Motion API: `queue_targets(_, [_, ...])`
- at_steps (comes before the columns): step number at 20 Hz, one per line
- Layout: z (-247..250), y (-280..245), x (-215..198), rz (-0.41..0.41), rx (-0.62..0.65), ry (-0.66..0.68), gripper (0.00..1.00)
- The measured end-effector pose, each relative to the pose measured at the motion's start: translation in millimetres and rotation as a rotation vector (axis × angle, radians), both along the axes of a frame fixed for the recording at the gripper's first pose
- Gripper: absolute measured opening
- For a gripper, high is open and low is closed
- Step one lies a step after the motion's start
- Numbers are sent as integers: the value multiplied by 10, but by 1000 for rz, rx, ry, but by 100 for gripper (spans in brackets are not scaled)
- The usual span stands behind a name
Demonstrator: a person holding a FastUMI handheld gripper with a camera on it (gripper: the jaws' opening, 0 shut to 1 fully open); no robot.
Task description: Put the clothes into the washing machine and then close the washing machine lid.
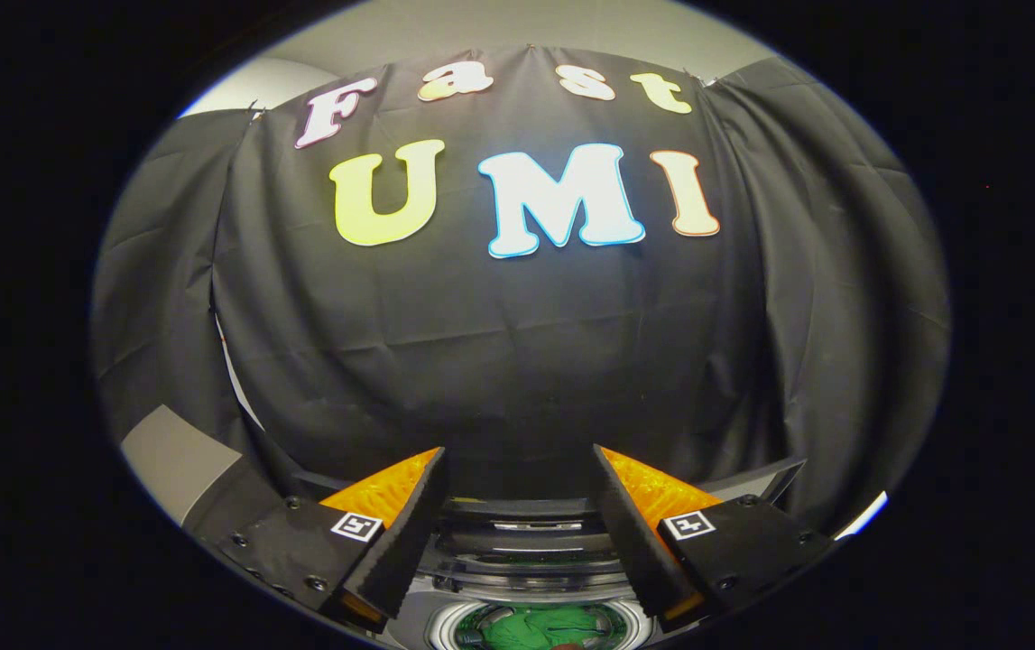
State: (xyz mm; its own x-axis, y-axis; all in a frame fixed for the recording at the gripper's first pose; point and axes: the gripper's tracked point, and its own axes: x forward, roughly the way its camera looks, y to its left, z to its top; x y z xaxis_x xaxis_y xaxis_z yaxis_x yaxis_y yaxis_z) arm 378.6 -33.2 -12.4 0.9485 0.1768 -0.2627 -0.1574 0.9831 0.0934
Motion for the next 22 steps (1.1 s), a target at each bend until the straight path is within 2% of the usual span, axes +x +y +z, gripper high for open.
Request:
queue_targets(7, [-17, 5, -182, 12, -12, -52, 98])
queue_targets(22, [-97, -10, -675, -11, -20, -66, 99])
